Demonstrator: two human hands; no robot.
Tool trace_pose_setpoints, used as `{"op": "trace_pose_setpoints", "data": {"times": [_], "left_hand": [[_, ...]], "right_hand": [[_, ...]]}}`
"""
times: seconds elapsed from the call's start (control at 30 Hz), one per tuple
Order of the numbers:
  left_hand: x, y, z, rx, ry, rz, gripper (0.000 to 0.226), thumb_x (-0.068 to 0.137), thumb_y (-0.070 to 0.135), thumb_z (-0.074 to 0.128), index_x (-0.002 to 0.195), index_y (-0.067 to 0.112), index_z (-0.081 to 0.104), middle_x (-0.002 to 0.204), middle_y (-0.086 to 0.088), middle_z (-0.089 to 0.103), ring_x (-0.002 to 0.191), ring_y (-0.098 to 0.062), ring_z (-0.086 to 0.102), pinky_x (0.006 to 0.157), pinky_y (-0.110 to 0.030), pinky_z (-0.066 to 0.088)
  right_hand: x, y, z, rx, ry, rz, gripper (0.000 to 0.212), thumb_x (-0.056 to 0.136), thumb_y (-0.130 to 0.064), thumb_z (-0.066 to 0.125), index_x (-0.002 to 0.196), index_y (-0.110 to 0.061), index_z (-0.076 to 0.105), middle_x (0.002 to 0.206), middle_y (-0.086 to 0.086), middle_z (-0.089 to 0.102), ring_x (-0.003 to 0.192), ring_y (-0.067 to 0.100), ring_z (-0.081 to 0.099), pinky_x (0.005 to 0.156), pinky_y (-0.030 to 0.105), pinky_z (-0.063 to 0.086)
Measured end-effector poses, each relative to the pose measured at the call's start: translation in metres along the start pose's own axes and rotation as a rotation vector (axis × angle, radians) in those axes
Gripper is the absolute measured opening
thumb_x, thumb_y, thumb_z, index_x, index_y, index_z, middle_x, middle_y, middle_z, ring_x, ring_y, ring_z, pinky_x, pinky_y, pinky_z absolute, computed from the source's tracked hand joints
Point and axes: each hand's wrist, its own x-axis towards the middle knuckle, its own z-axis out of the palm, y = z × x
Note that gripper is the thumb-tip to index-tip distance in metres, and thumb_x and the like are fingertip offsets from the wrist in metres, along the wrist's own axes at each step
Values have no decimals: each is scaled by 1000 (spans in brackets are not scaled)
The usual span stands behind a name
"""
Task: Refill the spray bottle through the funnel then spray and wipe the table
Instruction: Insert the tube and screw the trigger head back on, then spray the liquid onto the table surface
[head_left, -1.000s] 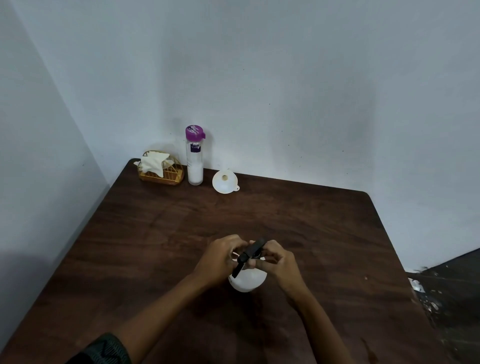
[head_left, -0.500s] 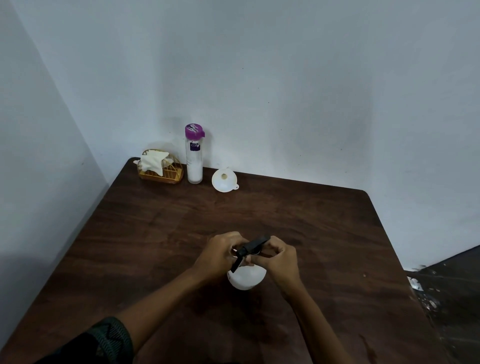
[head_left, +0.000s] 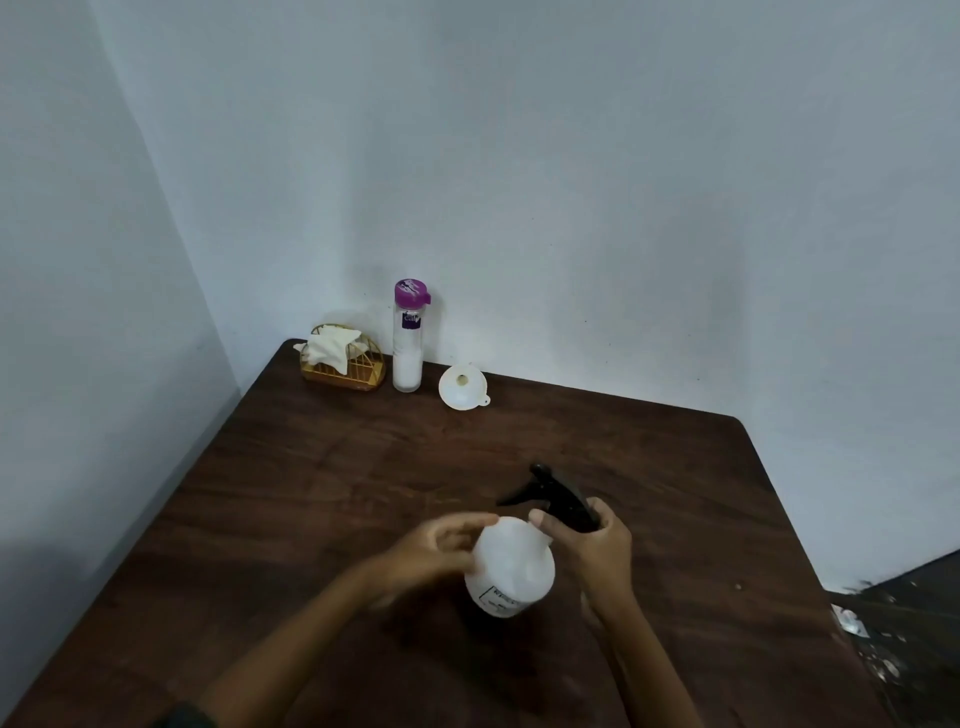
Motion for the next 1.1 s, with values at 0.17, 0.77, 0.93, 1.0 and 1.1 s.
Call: {"op": "trace_pose_setpoints", "data": {"times": [0.17, 0.77, 0.93, 1.0, 1.1], "left_hand": [[6, -26, 50, 387, -4, 150, 109, 50, 43, 90, 139, 44, 28, 145, 14, 27, 134, -5, 32, 110, -39, 36], [-7, -6, 40, 404, -200, -127, 63, 85, 26, 67, 140, 22, 39, 140, -6, 48, 122, -12, 48, 101, -24, 41], [-21, -37, -2, 510, 77, -144, 43, 87, 24, 64, 129, 18, 54, 123, -4, 61, 91, -2, 60, 76, -7, 45], [-24, -45, -13, 533, 160, -134, 36, 87, 22, 63, 123, 19, 58, 116, -1, 65, 87, 1, 62, 81, -13, 47], [-26, -52, -25, 574, 284, -106, 26, 88, 20, 62, 114, 22, 64, 103, 4, 68, 84, 5, 62, 86, -19, 49]], "right_hand": [[-8, 2, 2, 8, 97, -17, 39, 62, -14, 84, 77, 5, 53, 70, 13, 56, 66, 24, 56, 65, 43, 52], [-3, 10, -24, 248, -395, 204, 36, 81, -26, 64, 100, 5, 64, 81, 18, 66, 80, 31, 65, 69, 37, 56], [-6, 18, -26, -117, -277, 264, 30, 88, -25, 62, 81, 3, 68, 62, 14, 60, 53, 21, 57, 51, 29, 48], [-6, 19, -30, -156, -317, 299, 33, 87, -28, 62, 80, 4, 67, 60, 15, 58, 50, 22, 54, 47, 30, 46], [-7, 13, -35, -116, -455, 319, 32, 88, -27, 60, 90, 4, 66, 74, 23, 66, 61, 27, 63, 46, 30, 48]]}}
